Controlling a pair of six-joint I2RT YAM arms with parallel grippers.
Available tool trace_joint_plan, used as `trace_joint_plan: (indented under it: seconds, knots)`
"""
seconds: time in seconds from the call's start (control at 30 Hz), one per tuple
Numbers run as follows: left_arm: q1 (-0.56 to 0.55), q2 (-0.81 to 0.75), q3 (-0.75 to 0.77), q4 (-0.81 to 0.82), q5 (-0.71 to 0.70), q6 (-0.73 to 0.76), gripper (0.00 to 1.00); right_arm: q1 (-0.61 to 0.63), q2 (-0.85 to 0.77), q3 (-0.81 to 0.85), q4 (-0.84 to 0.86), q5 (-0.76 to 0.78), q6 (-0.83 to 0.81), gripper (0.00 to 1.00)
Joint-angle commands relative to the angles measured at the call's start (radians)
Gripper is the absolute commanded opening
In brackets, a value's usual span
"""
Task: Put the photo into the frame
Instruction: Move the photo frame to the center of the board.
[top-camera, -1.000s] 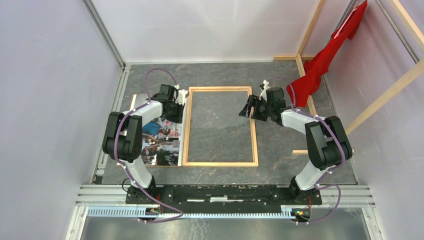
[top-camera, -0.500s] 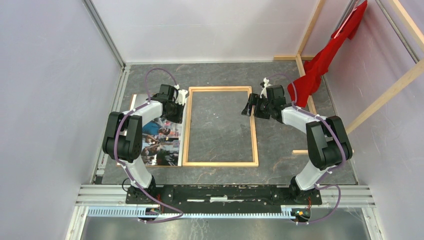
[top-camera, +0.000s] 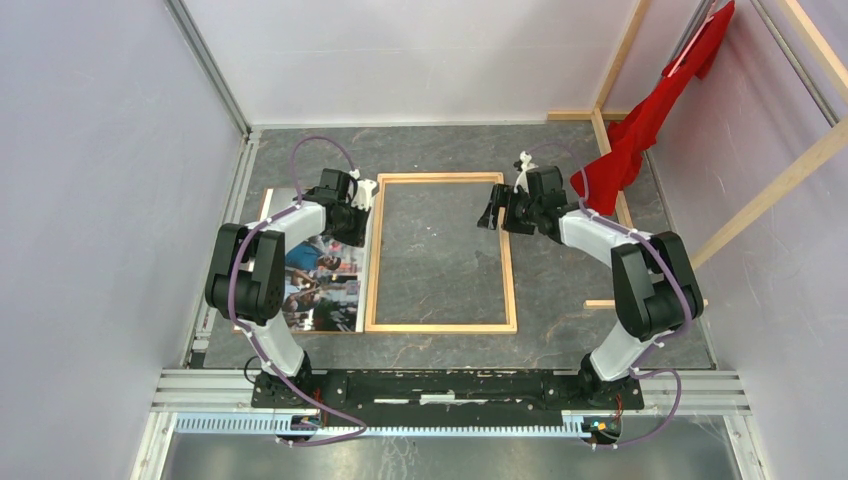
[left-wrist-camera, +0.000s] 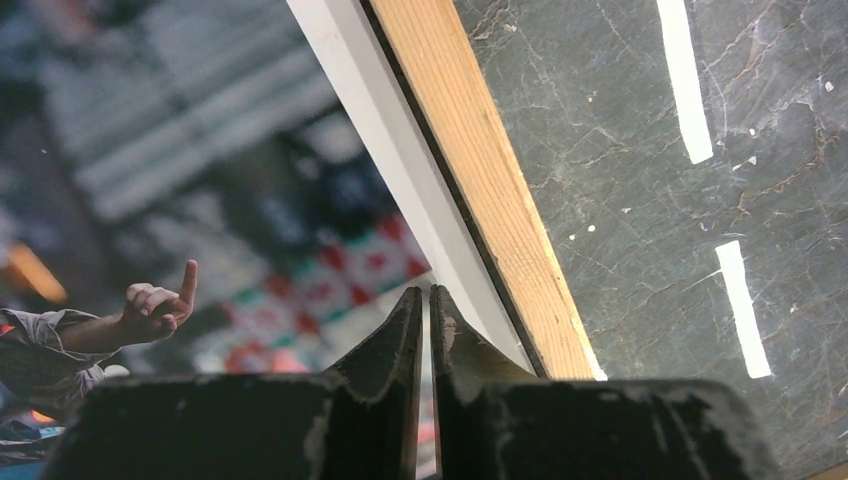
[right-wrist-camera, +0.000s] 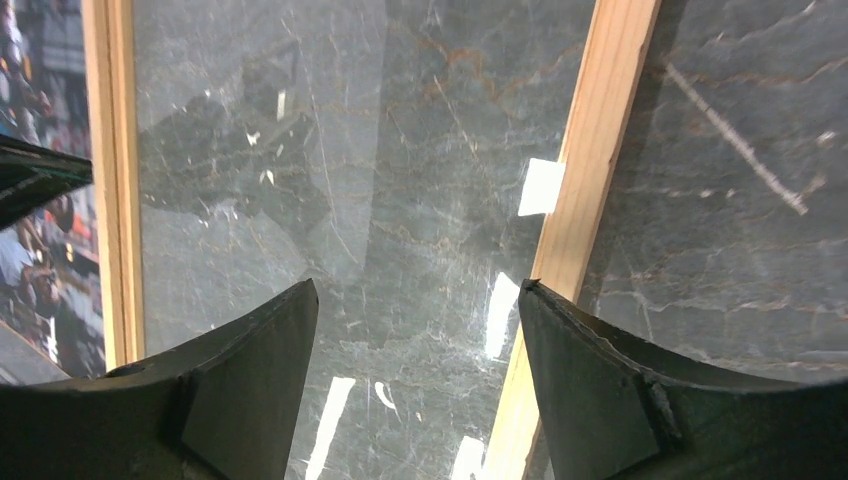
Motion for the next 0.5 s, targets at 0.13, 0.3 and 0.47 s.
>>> trace_joint_plan:
  seconds: [0.13,0.3,0.47]
  knots:
    - [-0.059,0.015,-0.009,0.037,-0.001,-0.027,0.13,-0.04,-0.059,0.075,-0.038,0.024,-0.021,0.81]
    - [-0.098,0.029,0.016,0.036,-0.015,-0.032,0.13,-0.045,-0.08,0.06,-0.057,0.038,-0.031,0.83]
    - [-0.101,0.03,0.051,0.016,-0.035,-0.023,0.13,0.012,-0.098,0.069,-0.066,0.085,-0.024,0.83]
